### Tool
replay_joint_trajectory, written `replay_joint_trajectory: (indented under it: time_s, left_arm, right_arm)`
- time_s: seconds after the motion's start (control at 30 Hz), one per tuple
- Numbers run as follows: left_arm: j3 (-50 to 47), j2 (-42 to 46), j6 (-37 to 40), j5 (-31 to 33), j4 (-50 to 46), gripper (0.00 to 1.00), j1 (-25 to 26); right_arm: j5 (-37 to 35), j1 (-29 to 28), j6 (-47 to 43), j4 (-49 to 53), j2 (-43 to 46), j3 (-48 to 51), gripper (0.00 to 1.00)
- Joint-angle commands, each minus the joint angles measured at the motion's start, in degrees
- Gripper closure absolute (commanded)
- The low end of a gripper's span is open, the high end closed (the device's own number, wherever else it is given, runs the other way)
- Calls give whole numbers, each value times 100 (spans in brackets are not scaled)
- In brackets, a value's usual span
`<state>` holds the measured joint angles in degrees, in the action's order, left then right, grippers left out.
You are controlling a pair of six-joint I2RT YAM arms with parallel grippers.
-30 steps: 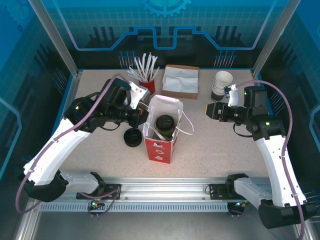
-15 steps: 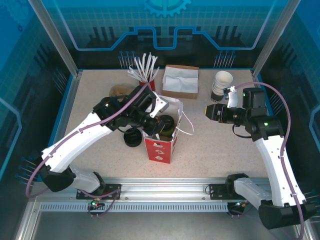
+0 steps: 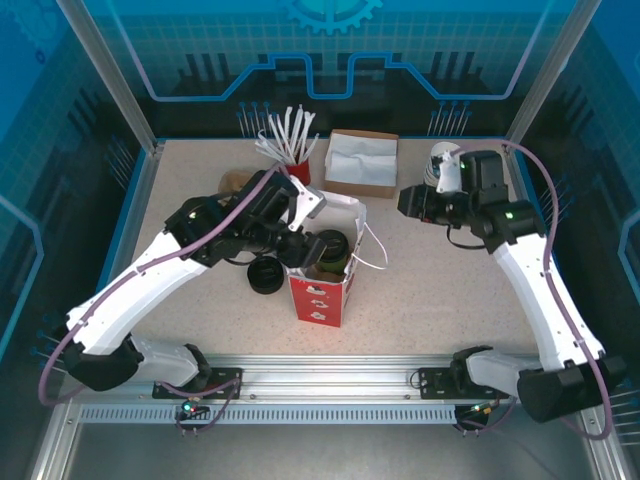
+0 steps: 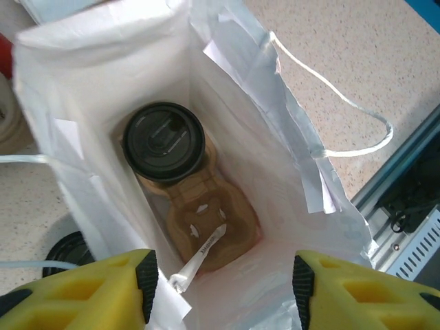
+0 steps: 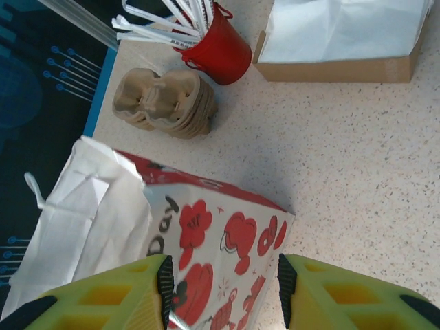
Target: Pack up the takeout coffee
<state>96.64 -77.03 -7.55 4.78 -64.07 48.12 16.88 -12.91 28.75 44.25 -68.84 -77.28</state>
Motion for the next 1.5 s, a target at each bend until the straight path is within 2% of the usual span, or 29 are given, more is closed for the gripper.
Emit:
replay_joint_trajectory:
  time_s: [0.0,0.1,0.23,0.33,0.47,0.77,0.93,1.07,1.47]
  left_arm:
    - [312,117,-179,188,-11,44,22]
    - [287,244,-352,270,99,42,22]
    - [-225,779,-411,434,702,40,22]
    - [-400,1058,-492,656,861,38,24]
    - [-444,1268,-571,800,805,37,18]
    - [-492,1574,-830,1125,479,33,18]
    - [-697,1861,-911,790,885,34,14]
    - [-734,1963,-876,779,988,34,13]
    - [-915,2127,-819,848,906,33,13]
  right_arm:
    - [-594,-213,223,-118,-381,-623,53]
    - [-963,-360,171,-110,-806,-1037,53]
    - [-1584,-437,16,-74,-1552,-1639,52]
    - [-1981,-432,-205,-619,-2030,-1760,52]
    - [-2119,-413,-491,-647,-2935,-2553,52]
    - [-2060,-515,-961,153,-5071,-4879,51]
    - [-2214,-573,-1121,260,-5790,-5527,49]
    - [-2335,-581,-1216,487,-6411,-6169,46]
    - [-2714,-617,-1370,375,-7527,-6516,38]
